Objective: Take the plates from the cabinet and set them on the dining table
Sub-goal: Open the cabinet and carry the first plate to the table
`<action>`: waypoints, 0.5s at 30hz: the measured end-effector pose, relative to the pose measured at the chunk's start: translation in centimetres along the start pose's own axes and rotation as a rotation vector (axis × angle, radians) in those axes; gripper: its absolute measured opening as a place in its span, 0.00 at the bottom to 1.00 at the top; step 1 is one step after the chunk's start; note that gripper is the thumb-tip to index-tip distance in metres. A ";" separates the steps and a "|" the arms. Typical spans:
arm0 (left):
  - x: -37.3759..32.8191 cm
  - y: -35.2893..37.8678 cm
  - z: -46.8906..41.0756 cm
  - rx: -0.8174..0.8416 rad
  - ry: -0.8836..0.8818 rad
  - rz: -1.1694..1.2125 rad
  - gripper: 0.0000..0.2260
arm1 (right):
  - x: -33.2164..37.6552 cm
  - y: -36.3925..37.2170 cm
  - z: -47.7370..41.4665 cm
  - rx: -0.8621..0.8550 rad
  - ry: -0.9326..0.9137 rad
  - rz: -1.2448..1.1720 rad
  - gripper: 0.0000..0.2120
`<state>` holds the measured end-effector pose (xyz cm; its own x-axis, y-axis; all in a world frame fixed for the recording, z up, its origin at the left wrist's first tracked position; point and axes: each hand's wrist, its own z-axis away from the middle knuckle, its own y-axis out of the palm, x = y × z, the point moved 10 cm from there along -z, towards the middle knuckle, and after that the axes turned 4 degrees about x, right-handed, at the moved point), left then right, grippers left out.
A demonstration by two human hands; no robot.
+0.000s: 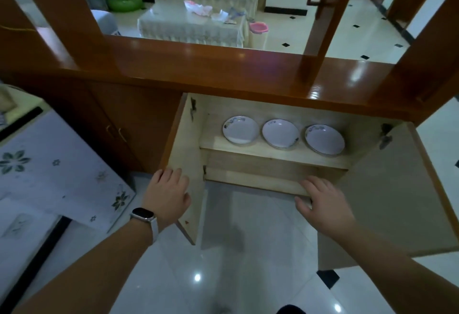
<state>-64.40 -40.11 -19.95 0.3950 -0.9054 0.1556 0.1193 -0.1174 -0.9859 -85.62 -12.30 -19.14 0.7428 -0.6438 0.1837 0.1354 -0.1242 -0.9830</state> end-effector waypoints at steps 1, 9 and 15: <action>0.7 0.2 0.1 0.012 -0.022 -0.004 0.15 | 1.0 0.3 -0.5 0.016 -0.017 0.001 0.24; 3.7 1.8 -1.2 0.063 -0.149 -0.006 0.17 | 4.1 3.0 -4.8 0.126 -0.121 0.004 0.27; 3.4 3.2 -4.8 0.125 -0.151 0.077 0.20 | 3.1 4.8 -10.0 0.184 -0.173 -0.034 0.26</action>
<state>-67.09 -45.49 -22.86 0.5383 -0.8371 0.0972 0.1919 0.0094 -0.9814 -89.17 -22.44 -23.26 0.8347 -0.5011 0.2283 0.2674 0.0065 -0.9636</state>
